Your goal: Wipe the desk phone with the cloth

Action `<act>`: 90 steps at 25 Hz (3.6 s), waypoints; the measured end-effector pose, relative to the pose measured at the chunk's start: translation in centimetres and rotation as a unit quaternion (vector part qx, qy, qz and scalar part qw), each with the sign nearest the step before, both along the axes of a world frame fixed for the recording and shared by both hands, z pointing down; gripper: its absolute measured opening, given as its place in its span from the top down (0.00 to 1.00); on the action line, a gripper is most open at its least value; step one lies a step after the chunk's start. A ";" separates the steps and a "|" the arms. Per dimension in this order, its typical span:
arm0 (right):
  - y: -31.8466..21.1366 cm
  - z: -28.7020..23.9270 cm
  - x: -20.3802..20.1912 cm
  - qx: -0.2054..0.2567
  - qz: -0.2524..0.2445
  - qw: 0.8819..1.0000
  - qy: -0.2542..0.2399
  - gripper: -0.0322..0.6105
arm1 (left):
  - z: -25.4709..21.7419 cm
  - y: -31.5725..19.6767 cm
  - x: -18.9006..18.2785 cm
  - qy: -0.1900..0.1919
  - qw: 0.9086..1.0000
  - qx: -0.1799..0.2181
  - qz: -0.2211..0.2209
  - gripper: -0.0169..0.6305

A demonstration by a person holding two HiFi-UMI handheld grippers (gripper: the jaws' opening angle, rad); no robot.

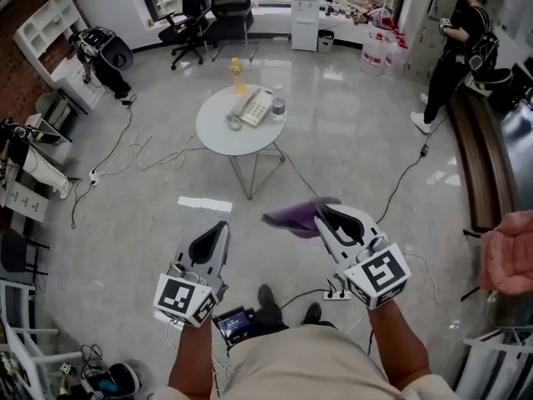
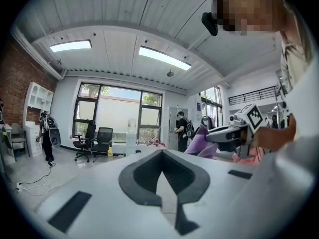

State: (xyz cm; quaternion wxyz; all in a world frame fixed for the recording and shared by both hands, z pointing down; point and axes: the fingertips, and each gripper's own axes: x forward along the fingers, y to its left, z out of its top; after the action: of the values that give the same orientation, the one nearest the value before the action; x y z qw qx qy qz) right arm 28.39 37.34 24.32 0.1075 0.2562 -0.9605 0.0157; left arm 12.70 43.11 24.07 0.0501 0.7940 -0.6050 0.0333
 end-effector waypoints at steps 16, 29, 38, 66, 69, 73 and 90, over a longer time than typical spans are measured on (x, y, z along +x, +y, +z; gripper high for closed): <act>-4.3 -0.4 -9.4 -0.021 0.043 0.999 -0.015 0.86 | 1.6 -4.1 -9.2 0.019 0.998 -0.005 0.063 0.96; -10.3 0.1 -14.7 -0.024 0.019 0.999 -0.014 0.86 | 4.1 -7.1 -14.1 0.028 0.998 -0.027 0.043 0.96; -20.5 2.1 -16.8 -0.045 -0.011 0.999 -0.024 0.86 | 5.2 -16.4 -15.5 0.019 0.998 -0.055 0.014 0.96; -45.5 6.7 -19.5 -0.087 0.049 0.995 -0.009 0.86 | 11.7 -45.2 -19.0 0.010 0.992 -0.087 0.096 0.96; -46.9 6.4 -20.5 -0.090 0.068 0.994 -0.008 0.86 | 11.1 -48.8 -19.9 -0.002 0.989 -0.083 0.122 0.96; -48.7 7.3 -21.4 -0.103 0.088 0.991 -0.008 0.86 | 11.7 -52.5 -20.9 -0.008 0.987 -0.086 0.137 0.96; -49.9 12.3 -21.6 -0.144 0.114 0.983 0.014 0.86 | 18.3 -57.8 -24.5 -0.009 0.984 -0.130 0.124 0.96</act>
State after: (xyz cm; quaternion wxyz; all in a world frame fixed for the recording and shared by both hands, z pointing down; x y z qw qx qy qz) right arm 6.82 -12.55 36.66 0.1542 0.3466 -0.9110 0.1621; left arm -11.82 -14.73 42.39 0.1426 0.8493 -0.4927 0.1252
